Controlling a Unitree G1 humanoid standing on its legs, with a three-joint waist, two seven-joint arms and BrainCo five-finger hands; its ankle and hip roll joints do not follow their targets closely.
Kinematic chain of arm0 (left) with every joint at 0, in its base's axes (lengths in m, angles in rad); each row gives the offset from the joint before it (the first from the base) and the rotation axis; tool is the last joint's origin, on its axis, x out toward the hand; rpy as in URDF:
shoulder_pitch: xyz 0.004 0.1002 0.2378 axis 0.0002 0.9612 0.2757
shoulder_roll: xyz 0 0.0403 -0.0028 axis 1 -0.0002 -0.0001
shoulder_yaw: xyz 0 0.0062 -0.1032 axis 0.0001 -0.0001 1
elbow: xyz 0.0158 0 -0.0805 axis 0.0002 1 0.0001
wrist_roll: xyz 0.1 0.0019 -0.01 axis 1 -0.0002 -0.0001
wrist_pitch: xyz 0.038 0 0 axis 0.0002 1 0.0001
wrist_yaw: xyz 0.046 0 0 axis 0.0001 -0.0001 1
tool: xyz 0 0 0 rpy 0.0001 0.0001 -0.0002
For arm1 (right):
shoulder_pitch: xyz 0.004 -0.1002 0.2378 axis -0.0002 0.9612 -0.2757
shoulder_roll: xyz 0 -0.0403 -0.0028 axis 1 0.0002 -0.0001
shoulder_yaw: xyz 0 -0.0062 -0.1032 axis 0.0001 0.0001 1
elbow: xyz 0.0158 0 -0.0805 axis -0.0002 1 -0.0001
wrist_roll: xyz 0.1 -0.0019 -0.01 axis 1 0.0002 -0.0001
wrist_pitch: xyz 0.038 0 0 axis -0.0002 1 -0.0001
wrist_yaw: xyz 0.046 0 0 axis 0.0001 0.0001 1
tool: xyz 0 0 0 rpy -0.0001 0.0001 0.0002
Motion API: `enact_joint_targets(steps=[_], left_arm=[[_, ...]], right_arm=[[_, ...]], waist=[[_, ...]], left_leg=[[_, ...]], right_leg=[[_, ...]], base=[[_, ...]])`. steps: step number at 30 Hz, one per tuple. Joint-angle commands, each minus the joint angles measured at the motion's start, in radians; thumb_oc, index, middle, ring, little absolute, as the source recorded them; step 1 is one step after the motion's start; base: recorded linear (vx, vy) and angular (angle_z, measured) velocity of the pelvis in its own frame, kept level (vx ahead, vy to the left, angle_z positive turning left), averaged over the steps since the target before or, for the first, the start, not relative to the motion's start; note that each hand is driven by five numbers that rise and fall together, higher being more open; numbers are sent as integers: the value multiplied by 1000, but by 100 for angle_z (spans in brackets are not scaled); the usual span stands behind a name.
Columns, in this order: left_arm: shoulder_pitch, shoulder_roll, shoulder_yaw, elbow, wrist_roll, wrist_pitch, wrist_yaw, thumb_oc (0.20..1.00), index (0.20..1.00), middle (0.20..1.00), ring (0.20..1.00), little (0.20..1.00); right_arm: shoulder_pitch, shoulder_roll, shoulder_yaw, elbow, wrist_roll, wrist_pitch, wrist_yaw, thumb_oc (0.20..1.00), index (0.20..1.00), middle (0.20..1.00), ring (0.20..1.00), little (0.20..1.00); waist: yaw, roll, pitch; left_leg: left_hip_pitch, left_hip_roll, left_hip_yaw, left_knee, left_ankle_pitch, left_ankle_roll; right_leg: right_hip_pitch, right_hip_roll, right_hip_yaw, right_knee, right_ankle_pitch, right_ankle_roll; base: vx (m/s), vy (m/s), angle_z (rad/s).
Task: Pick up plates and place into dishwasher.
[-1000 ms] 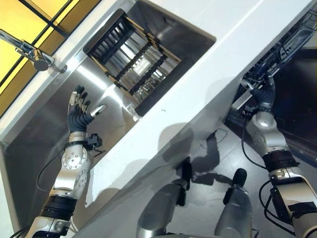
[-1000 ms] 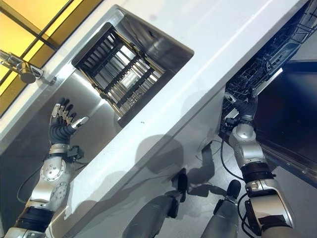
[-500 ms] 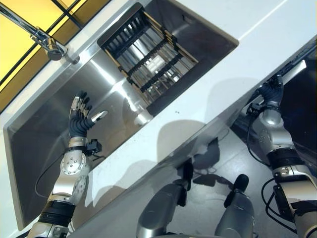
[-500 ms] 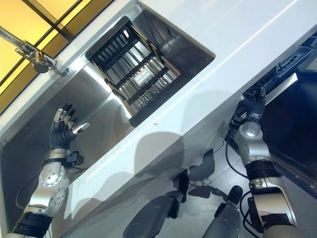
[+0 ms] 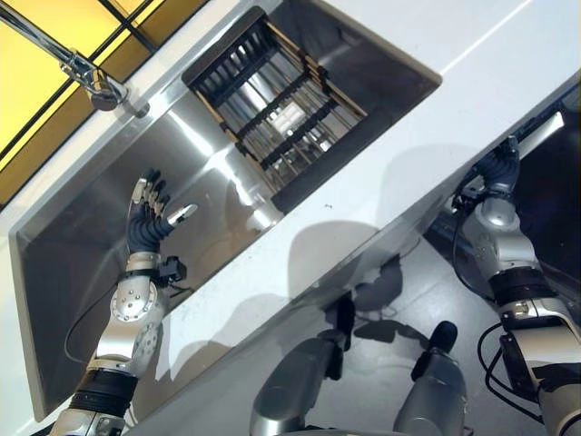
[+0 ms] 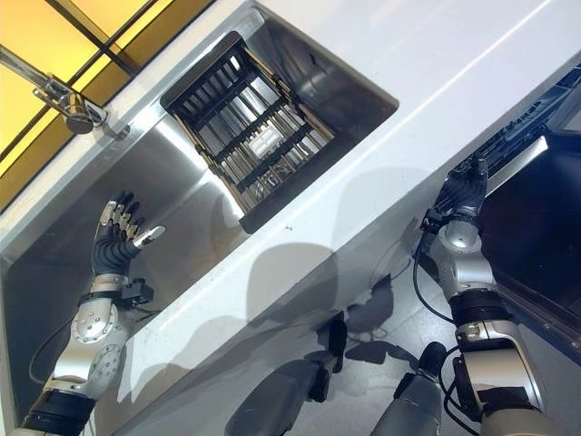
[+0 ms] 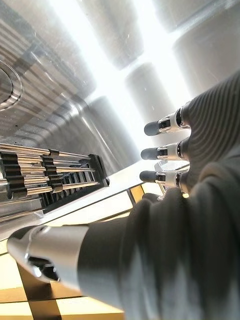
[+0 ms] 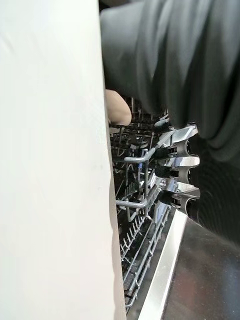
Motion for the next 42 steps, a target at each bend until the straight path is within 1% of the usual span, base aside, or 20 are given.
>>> enact_joint_targets(steps=[1,3,6,8,9,10,14,18,25,29,33,34,35,36,37,38,39,40,41,42], left_arm=[[-50,47,22,-77,-1,-54,40,1000,1000,1000,1000,1000],[-53,41,19,-74,1,-58,46,1000,1000,1000,1000,1000],[-56,26,18,-68,7,-60,54,1000,1000,1000,1000,1000],[-55,20,22,-70,11,-61,58,1000,1000,1000,1000,1000],[-52,14,21,-71,17,-61,64,1000,1000,1000,1000,1000],[-51,8,23,-70,20,-63,66,1000,1000,1000,1000,1000],[-34,-13,26,-74,32,-62,61,1000,1000,1000,1000,1000],[-48,-9,26,-75,31,-50,46,1000,1000,1000,1000,1000],[-61,-13,29,-67,52,-54,46,1000,1000,1000,1000,1000],[-50,-17,40,-69,61,-59,19,1000,1000,1000,1000,1000],[-24,-33,47,-64,70,-54,-9,1000,1000,1000,1000,1000],[-9,-39,50,-64,74,-52,-14,1000,1000,1000,1000,1000],[3,-44,58,-66,75,-49,-20,1000,1000,1000,1000,1000],[18,-47,65,-72,77,-45,-26,1000,1000,1000,1000,1000],[31,-51,75,-76,86,-40,-28,1000,1000,1000,1000,1000],[35,-51,82,-78,90,-35,-32,1000,1000,1000,1000,1000],[35,-49,86,-79,94,-25,-39,1000,1000,1000,1000,1000],[34,-48,87,-78,98,-21,-43,1000,1000,1000,1000,1000],[35,-45,90,-75,104,-17,-51,1000,1000,1000,1000,1000],[44,-44,97,-67,115,-18,-58,1000,1000,1000,1000,1000]], right_arm=[[-181,8,56,-126,-73,-87,-36,1000,1000,1000,1000,1000],[-163,5,50,-135,-88,-84,-57,1000,1000,1000,1000,1000],[-115,1,31,-158,-120,-74,-93,1000,1000,1000,1000,1000],[-85,-3,17,-177,-124,-72,-111,1000,1000,1000,1000,1000],[-61,-4,6,-195,-127,-68,-119,1000,1000,1000,1000,1000],[-45,-6,-2,-208,-135,-64,-124,1000,1000,1000,1000,1000],[28,0,-33,-253,-166,-57,-141,1000,1000,1000,1000,1000],[74,1,-47,-289,-185,-51,-183,1000,1000,1000,1000,1000],[171,22,-71,-355,-232,-54,-238,1000,1000,1000,1000,1000],[246,23,-108,-408,-246,-66,-259,1000,1000,1000,1000,1000],[331,52,-137,-455,-272,-86,-280,1000,1000,1000,1000,1000],[358,59,-145,-468,-275,-83,-276,1000,1000,1000,1000,1000],[376,65,-151,-475,-277,-81,-279,1000,1000,1000,1000,1000],[395,72,-160,-478,-281,-77,-282,1000,1000,1000,1000,1000],[414,80,-169,-469,-276,-84,-275,1000,1000,1000,1000,1000],[429,85,-175,-459,-264,-92,-278,1000,1000,1000,1000,1000],[458,96,-183,-450,-249,-105,-297,1000,1000,1000,1000,1000],[474,103,-187,-447,-245,-108,-308,1000,1000,1000,1000,1000],[503,117,-192,-444,-238,-123,-319,1000,1000,1000,1000,1000],[552,145,-195,-441,-225,-152,-335,1000,1000,1000,1000,1000]], waist=[[9,14,69],[-3,15,69],[-29,18,69],[-43,16,69],[-51,16,69],[-58,13,68],[-80,5,54],[-94,-16,47],[-124,-60,29],[-139,-84,11],[-155,-106,-21],[-155,-108,-29],[-154,-113,-39],[-149,-112,-45],[-140,-109,-51],[-136,-108,-56],[-134,-103,-62],[-135,-103,-65],[-133,-103,-70],[-129,-108,-80]], left_leg=[[-29,-24,72,144,-133,-11],[-27,-24,78,132,-124,-9],[-12,-16,92,117,-129,-12],[-10,-14,99,106,-122,-11],[-2,-11,100,104,-129,-13],[-3,-12,103,99,-122,-12],[15,-9,108,91,-129,-14],[15,-4,115,94,-137,-14],[26,6,129,104,-158,-11],[40,7,141,120,-176,-8],[90,15,173,97,-181,-6],[115,23,185,83,-184,-7],[127,27,201,67,-175,-6],[149,40,221,50,-177,-6],[167,57,248,28,-171,-1],[174,68,261,15,-165,6],[171,80,265,7,-155,20],[167,85,263,7,-152,26],[159,91,260,13,-143,33],[152,100,257,18,-132,39]], right_leg=[[-3,-38,98,-117,132,-6],[-11,-34,111,-125,141,-8],[-13,-25,132,-131,137,-7],[-18,-20,143,-141,146,-8],[-15,-15,151,-139,138,-8],[-18,-13,158,-146,146,-9],[-13,-5,184,-157,147,-8],[-15,4,202,-169,156,-8],[-5,16,227,-195,174,-8],[14,15,235,-207,186,-7],[50,15,221,-223,198,3],[67,18,203,-217,190,7],[70,16,184,-214,193,9],[80,17,154,-194,179,10],[82,19,110,-138,153,5],[78,23,99,-74,136,-2],[58,37,112,57,113,-15],[42,45,125,119,98,-23],[28,56,134,200,73,-38],[25,57,124,299,39,-62]], base=[[-72,27,1],[-73,36,1],[-53,37,-1],[-65,28,-13],[-48,36,-10],[-38,41,-8],[-9,31,-11],[-47,-23,-17],[-47,-5,-15],[-40,18,-11],[19,73,-17],[53,99,-37],[59,95,-41],[-8,97,-45],[-38,95,-56],[-96,102,-72],[-94,70,-67],[-88,31,-47],[-68,-36,-25],[-61,-78,-18]])
